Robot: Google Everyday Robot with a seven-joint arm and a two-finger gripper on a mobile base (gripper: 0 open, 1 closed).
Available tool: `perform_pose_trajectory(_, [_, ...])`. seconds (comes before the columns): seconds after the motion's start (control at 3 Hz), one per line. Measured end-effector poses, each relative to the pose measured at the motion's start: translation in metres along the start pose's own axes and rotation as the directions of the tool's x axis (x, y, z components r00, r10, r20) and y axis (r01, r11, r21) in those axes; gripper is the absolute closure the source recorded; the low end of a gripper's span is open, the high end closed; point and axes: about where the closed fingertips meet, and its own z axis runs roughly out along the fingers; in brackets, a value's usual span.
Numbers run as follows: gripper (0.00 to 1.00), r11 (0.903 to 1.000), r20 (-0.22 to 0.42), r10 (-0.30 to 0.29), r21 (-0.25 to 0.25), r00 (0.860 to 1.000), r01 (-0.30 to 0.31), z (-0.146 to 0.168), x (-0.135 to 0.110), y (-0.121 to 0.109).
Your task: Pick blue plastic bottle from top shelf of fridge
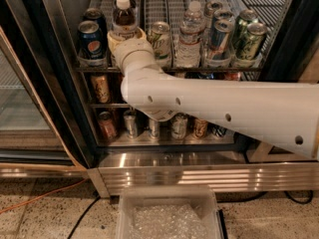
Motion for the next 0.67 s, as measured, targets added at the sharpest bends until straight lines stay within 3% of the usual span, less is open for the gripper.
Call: perform_pose_trajectory(0.67, [1.00, 0.9995, 0.002, 0.026, -0.020, 1.000, -0.026, -0.0072, -0.0104, 0.0016])
